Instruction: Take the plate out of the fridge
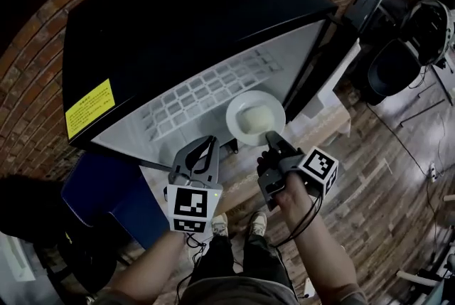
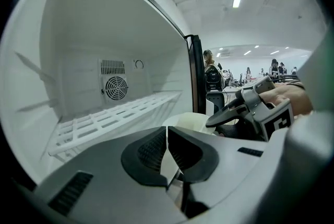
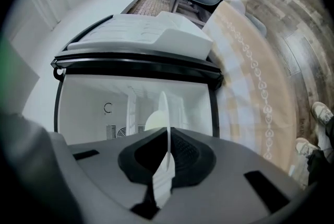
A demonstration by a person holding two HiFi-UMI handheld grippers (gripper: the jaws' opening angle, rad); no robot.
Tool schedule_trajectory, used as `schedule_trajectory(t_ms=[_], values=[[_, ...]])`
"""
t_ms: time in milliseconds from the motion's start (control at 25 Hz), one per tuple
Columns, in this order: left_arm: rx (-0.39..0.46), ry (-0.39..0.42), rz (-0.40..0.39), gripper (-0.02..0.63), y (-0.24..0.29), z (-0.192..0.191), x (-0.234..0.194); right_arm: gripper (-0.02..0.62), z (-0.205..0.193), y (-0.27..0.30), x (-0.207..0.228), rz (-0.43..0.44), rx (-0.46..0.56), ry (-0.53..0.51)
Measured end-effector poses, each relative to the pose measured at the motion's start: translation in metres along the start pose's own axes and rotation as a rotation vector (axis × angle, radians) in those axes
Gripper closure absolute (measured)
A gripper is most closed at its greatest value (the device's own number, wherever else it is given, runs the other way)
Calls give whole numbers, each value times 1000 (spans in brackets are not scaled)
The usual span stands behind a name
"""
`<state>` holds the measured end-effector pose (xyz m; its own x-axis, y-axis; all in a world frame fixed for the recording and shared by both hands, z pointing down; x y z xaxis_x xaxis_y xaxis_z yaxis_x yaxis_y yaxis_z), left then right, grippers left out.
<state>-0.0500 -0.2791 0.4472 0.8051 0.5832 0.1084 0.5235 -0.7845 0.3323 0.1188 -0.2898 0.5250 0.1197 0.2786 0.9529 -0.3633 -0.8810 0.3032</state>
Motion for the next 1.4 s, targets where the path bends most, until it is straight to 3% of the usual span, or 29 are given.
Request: schedule_trajectory(t_ms=[280, 760, 1080, 1400], values=[[48, 7, -20, 583, -12, 32, 12, 565, 13, -47, -35, -7, 53, -33], [153, 37, -50, 583, -21, 102, 20, 565, 21, -119, -112, 110, 99, -63], [244, 94, -121, 583, -30, 153, 44, 565, 29, -172, -160, 196, 166, -75], [294, 110, -234, 583, -30, 171, 91, 565, 41, -228, -160, 215, 242, -50]])
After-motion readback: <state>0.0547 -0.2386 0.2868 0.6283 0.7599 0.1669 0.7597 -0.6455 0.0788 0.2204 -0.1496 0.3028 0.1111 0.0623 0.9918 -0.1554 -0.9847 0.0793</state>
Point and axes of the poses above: the fingertips, and each gripper's own axes: y forward along the fingers, x to its right, z out of its top, the point moved 3 cm from there along -y, backward along the fingers, and after that the axes turned 2 degrees about -z, right-handed, at the moved point
